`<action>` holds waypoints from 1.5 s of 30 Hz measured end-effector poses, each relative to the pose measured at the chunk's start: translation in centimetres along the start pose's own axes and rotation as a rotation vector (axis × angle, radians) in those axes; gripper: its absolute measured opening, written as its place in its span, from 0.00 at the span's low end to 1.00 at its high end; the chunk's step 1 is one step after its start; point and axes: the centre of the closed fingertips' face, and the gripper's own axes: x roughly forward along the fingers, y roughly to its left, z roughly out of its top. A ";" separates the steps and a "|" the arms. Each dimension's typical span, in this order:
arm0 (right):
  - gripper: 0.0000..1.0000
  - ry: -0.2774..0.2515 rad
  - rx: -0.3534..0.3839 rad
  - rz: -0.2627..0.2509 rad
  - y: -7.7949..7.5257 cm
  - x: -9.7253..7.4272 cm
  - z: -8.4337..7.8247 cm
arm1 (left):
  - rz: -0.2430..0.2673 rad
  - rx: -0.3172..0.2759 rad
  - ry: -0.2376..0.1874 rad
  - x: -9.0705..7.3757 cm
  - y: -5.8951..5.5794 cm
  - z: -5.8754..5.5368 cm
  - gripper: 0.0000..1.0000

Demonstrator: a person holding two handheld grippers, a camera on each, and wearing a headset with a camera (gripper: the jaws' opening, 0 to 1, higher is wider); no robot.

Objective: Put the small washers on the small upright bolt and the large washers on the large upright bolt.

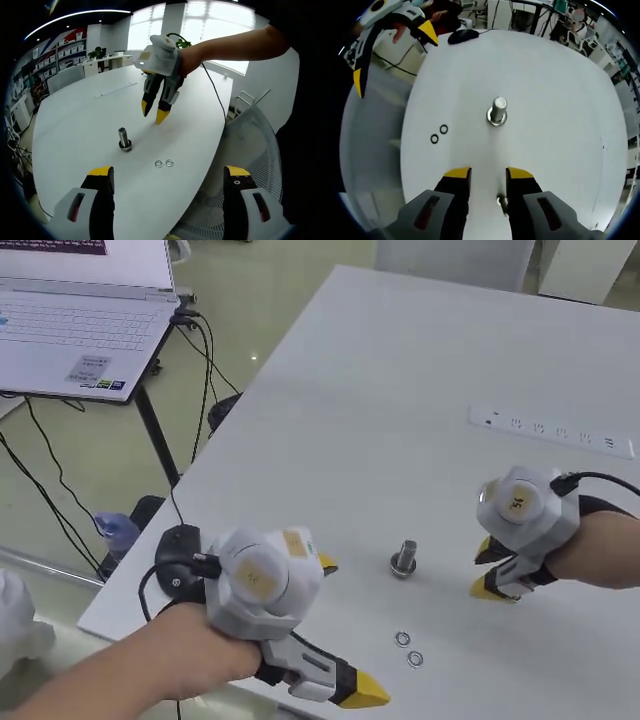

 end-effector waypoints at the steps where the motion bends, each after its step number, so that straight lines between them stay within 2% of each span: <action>1: 0.29 -0.001 -0.005 0.002 0.2 0.0 0.2 | 0.000 -0.001 0.000 0.0 0.0 0.0 0.91; 6: 0.29 -0.008 -0.030 0.014 1.5 0.5 1.0 | 0.000 0.000 0.009 0.0 -0.1 -0.3 0.91; 9: 0.29 -0.017 -0.035 0.025 2.4 0.7 1.4 | -0.003 0.014 -0.006 0.0 -0.2 0.0 0.90; 16: 0.29 -0.035 -0.049 0.051 5.2 1.1 2.1 | -0.012 -0.001 0.010 0.0 -0.3 -0.3 0.86; 29: 0.30 -0.040 -0.085 0.082 8.8 1.9 2.8 | 0.002 -0.009 0.007 -0.2 -0.3 -0.4 0.88; 35: 0.30 -0.047 -0.090 0.084 9.8 2.9 3.1 | 0.008 -0.008 0.004 -0.3 -0.3 -0.6 0.87; 45: 0.29 -0.021 -0.082 0.082 9.9 5.3 2.3 | 0.012 -0.025 0.014 -0.6 -0.3 -1.3 0.86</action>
